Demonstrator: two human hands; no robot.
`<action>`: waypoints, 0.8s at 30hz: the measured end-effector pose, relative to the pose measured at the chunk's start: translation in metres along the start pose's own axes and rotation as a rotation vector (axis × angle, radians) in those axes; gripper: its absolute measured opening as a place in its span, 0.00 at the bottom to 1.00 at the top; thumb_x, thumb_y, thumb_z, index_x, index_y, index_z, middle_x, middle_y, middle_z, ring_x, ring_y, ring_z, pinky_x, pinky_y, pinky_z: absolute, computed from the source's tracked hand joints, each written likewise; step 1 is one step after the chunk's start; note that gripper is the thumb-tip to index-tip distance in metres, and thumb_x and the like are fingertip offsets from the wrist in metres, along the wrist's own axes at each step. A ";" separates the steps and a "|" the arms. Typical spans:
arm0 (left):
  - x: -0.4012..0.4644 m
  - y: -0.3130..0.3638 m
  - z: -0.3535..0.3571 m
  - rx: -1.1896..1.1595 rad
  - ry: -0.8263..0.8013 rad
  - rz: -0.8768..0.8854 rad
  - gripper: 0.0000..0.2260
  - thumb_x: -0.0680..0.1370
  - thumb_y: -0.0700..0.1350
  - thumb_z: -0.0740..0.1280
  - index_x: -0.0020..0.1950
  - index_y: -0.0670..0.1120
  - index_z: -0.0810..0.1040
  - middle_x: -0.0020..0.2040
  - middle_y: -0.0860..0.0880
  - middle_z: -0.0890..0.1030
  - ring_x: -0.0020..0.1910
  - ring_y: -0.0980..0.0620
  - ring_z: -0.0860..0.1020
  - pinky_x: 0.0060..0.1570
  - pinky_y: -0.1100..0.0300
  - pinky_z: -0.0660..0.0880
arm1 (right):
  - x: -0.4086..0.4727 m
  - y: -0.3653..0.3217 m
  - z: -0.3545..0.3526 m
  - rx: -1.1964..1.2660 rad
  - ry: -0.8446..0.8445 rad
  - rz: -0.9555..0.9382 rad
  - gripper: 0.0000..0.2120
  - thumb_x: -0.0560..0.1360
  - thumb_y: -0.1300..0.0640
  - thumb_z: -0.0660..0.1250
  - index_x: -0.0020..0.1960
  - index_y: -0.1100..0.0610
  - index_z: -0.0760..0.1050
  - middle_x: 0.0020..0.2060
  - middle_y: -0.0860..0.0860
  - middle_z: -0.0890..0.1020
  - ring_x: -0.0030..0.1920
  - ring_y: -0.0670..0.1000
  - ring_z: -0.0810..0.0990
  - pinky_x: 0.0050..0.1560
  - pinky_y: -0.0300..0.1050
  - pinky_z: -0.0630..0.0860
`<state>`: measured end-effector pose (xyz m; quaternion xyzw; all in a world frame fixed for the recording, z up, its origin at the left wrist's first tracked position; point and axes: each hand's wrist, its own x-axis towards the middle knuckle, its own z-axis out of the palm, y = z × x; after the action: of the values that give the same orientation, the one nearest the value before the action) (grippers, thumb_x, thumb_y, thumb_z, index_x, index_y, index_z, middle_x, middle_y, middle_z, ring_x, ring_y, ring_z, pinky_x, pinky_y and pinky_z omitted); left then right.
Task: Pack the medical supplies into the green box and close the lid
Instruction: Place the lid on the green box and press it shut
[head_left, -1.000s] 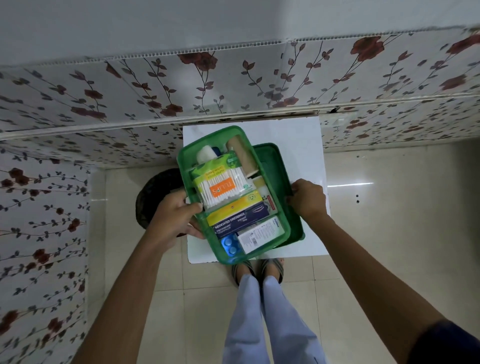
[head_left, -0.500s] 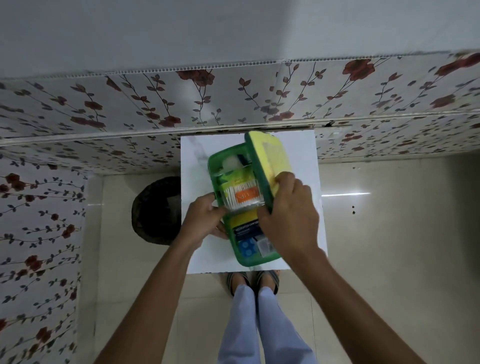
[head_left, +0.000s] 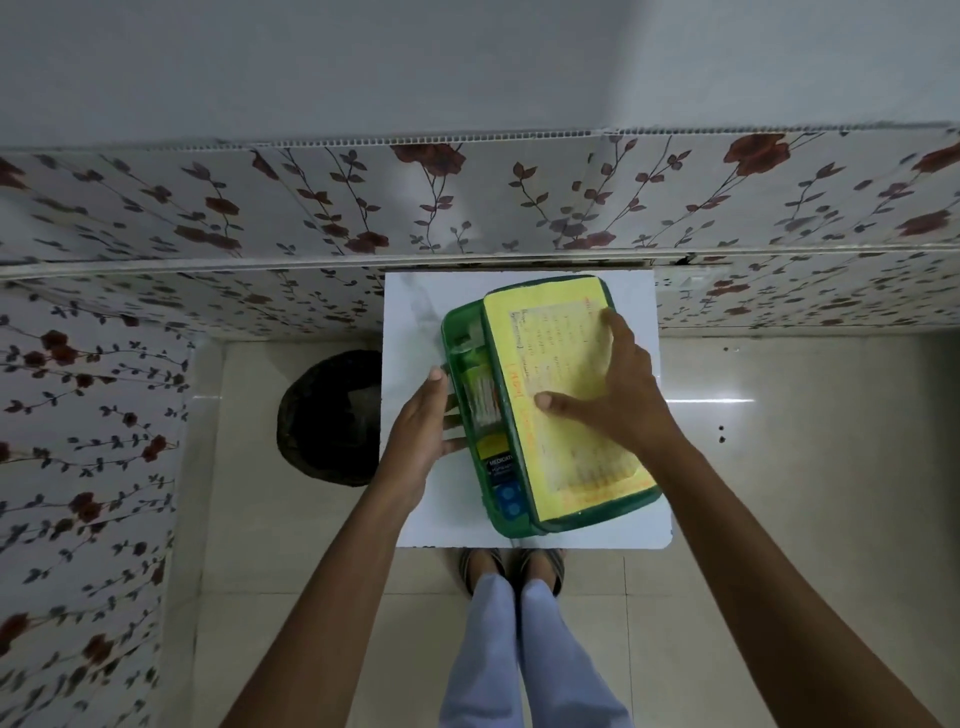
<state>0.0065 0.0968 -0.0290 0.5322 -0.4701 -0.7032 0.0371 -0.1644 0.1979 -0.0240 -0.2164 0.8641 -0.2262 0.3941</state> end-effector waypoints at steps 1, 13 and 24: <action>0.000 0.001 0.001 0.000 -0.008 0.020 0.19 0.78 0.60 0.51 0.67 0.59 0.67 0.66 0.46 0.74 0.62 0.48 0.75 0.58 0.49 0.75 | 0.000 0.000 0.001 0.021 -0.021 -0.030 0.52 0.60 0.44 0.77 0.73 0.48 0.48 0.72 0.55 0.59 0.70 0.59 0.61 0.65 0.61 0.65; 0.001 -0.003 0.004 0.260 -0.065 0.169 0.24 0.77 0.59 0.57 0.71 0.65 0.53 0.65 0.55 0.75 0.61 0.54 0.75 0.60 0.50 0.74 | -0.014 -0.007 0.033 -0.115 0.131 -0.165 0.48 0.66 0.46 0.73 0.74 0.53 0.48 0.72 0.53 0.59 0.69 0.58 0.62 0.65 0.61 0.68; 0.005 0.000 0.011 0.182 0.070 0.126 0.14 0.79 0.48 0.60 0.64 0.55 0.69 0.55 0.56 0.78 0.53 0.56 0.77 0.52 0.58 0.75 | -0.018 -0.015 0.039 -0.185 0.191 -0.117 0.39 0.72 0.48 0.67 0.74 0.52 0.47 0.71 0.54 0.62 0.66 0.59 0.67 0.60 0.60 0.71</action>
<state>-0.0043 0.1016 -0.0325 0.5269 -0.5631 -0.6348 0.0490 -0.1205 0.1871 -0.0280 -0.2794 0.9007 -0.1875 0.2747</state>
